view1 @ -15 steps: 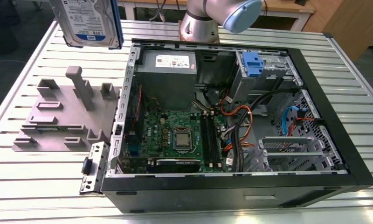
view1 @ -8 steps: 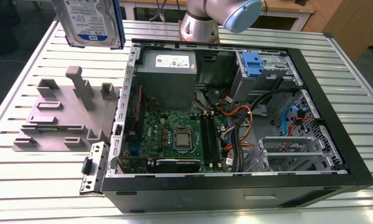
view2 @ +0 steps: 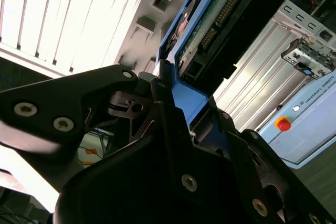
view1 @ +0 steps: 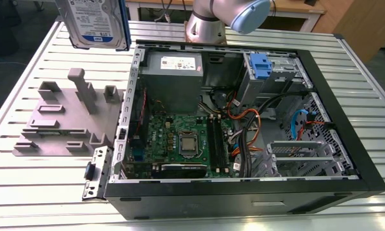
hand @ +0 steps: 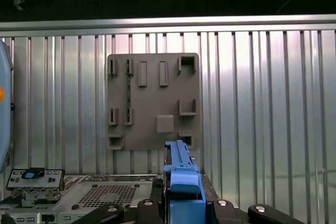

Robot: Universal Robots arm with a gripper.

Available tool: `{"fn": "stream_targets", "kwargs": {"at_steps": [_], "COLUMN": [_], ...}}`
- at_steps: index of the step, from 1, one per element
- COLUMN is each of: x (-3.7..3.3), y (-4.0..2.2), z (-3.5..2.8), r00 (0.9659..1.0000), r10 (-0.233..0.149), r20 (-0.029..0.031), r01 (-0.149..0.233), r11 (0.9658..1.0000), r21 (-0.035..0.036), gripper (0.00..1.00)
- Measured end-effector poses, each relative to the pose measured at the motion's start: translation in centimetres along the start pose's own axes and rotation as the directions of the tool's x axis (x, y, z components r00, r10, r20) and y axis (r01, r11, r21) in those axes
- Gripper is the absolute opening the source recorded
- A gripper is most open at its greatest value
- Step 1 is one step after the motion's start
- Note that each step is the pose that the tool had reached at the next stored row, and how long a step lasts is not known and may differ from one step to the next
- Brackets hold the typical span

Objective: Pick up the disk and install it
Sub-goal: 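Pick up the disk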

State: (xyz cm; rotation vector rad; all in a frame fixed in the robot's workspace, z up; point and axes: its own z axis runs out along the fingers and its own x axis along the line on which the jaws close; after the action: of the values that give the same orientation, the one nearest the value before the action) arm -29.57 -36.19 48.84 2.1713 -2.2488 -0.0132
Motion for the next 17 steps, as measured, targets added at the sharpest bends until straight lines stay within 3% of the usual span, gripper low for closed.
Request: {"fn": "stream_targets", "kwargs": {"at_steps": [17], "x": [-0.03], "y": [-0.85], "z": [-0.02], "r00": [1.0], "r10": [0.0], "r20": [0.0], "r01": [0.0], "r11": [1.0], "r21": [-0.0001], "gripper": [0.37]}}
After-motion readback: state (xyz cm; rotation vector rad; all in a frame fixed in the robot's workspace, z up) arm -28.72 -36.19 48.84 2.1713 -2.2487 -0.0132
